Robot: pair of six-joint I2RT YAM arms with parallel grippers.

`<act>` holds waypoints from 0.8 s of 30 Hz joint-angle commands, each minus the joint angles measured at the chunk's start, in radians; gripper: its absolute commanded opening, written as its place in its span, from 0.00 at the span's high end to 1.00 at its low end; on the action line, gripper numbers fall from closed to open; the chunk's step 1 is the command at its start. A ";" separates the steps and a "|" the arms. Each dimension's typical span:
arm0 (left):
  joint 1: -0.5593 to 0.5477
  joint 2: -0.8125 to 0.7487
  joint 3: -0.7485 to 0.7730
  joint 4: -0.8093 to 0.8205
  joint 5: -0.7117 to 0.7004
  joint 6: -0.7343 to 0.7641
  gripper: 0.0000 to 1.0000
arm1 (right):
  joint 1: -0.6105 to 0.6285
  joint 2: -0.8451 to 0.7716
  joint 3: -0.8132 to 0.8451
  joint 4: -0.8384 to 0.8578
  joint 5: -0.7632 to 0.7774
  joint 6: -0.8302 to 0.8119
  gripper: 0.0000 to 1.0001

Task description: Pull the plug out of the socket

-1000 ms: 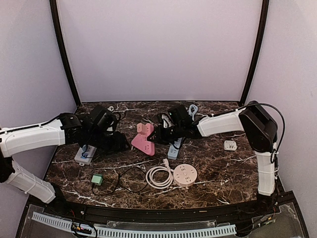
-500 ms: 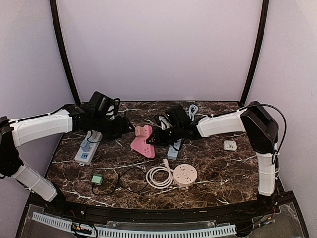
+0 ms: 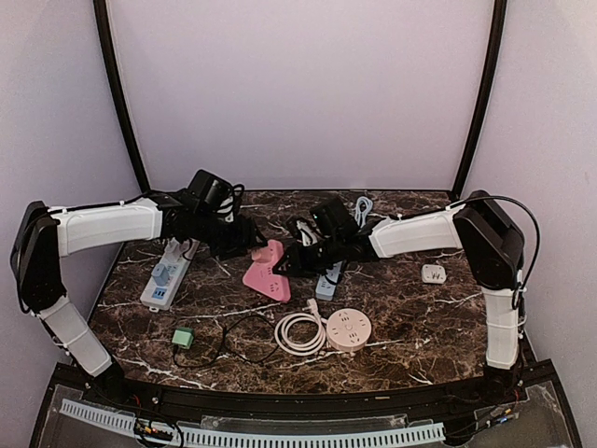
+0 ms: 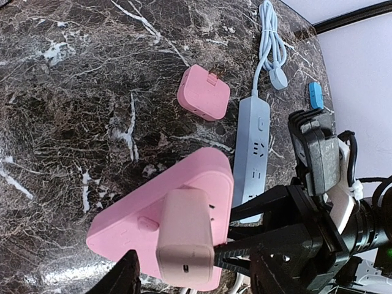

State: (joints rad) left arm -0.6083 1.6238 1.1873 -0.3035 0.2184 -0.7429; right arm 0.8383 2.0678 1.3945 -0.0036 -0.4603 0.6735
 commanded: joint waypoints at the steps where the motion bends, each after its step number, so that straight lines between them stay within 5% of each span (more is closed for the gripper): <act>1: 0.008 0.017 0.034 0.009 0.017 0.016 0.43 | 0.008 -0.044 0.043 0.040 -0.049 -0.013 1.00; 11: 0.008 0.044 0.048 -0.013 0.024 0.032 0.57 | 0.009 -0.030 0.064 0.049 -0.083 -0.004 1.00; 18: 0.009 0.041 0.048 -0.023 0.027 0.037 0.87 | 0.009 -0.012 0.075 0.040 -0.087 0.010 1.00; 24: 0.002 0.006 0.048 -0.039 0.030 0.053 1.00 | -0.006 0.032 0.097 0.007 -0.071 0.058 1.00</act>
State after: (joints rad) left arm -0.6044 1.6703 1.2121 -0.3077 0.2405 -0.7177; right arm 0.8379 2.0735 1.4483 -0.0334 -0.5232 0.6888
